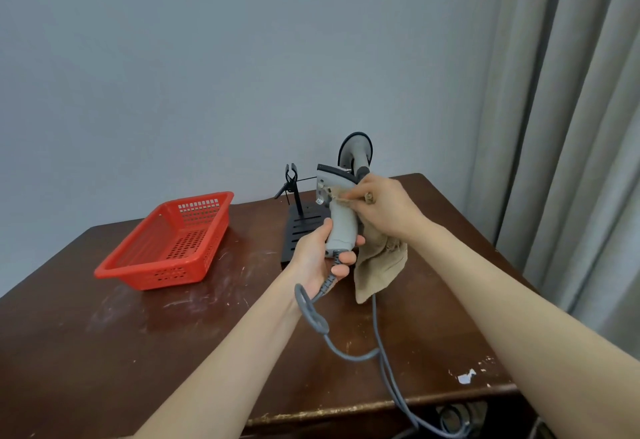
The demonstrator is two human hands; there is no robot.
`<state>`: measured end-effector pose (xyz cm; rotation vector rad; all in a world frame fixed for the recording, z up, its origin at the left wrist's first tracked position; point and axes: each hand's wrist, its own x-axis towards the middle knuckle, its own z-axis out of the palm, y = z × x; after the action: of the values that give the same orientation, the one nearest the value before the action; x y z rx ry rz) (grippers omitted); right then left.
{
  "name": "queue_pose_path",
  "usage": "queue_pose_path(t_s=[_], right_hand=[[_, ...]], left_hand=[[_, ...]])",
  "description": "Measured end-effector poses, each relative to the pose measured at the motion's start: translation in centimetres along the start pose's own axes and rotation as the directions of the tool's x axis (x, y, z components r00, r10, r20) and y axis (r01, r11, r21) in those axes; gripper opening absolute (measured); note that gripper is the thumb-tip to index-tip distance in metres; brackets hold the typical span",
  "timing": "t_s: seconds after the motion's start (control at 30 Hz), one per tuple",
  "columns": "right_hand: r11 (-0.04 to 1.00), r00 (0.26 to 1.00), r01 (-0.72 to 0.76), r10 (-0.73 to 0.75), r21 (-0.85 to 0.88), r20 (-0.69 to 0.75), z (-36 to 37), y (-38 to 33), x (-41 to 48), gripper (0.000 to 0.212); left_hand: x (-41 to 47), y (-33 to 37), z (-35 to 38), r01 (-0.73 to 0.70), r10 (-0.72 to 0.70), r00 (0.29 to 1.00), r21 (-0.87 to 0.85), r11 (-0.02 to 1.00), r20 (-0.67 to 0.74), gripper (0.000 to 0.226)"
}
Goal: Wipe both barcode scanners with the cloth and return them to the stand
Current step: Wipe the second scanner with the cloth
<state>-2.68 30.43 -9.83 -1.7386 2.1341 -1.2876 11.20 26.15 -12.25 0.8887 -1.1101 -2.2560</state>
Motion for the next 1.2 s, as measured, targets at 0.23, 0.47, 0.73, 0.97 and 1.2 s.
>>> queue_pose_path(t_s=[0.23, 0.47, 0.73, 0.97, 1.2], right_hand=[[0.997, 0.997, 0.008, -0.014, 0.077, 0.077, 0.0, 0.2, -0.9, 0.014], [0.992, 0.989, 0.084, -0.094, 0.092, 0.111, 0.6, -0.9, -1.7, 0.018], [0.964, 0.906, -0.218, 0.257, 0.151, -0.337, -3.8, 0.4, 0.1, 0.022], [0.423, 0.805, -0.178, 0.581, 0.889, -0.115, -7.1, 2.8, -0.3, 0.006], [0.34, 0.851, -0.207, 0.526, 0.918, -0.003, -9.0, 4.3, -1.2, 0.013]], left_hand=[[0.1, 0.0, -0.2, -0.001, 0.001, 1.0, -0.008, 1.0, -0.013, 0.041], [0.4, 0.9, 0.3, -0.03, 0.031, 0.999, 0.031, 0.999, -0.021, 0.035], [0.1, 2.0, 2.8, -0.114, 0.114, 0.993, 0.194, 0.974, 0.008, 0.04], [0.6, 1.0, 6.8, -0.152, 0.135, 0.988, 0.331, 0.931, 0.076, 0.029], [3.0, -2.8, 9.4, -0.37, 0.29, 0.929, 0.625, 0.687, 0.231, 0.046]])
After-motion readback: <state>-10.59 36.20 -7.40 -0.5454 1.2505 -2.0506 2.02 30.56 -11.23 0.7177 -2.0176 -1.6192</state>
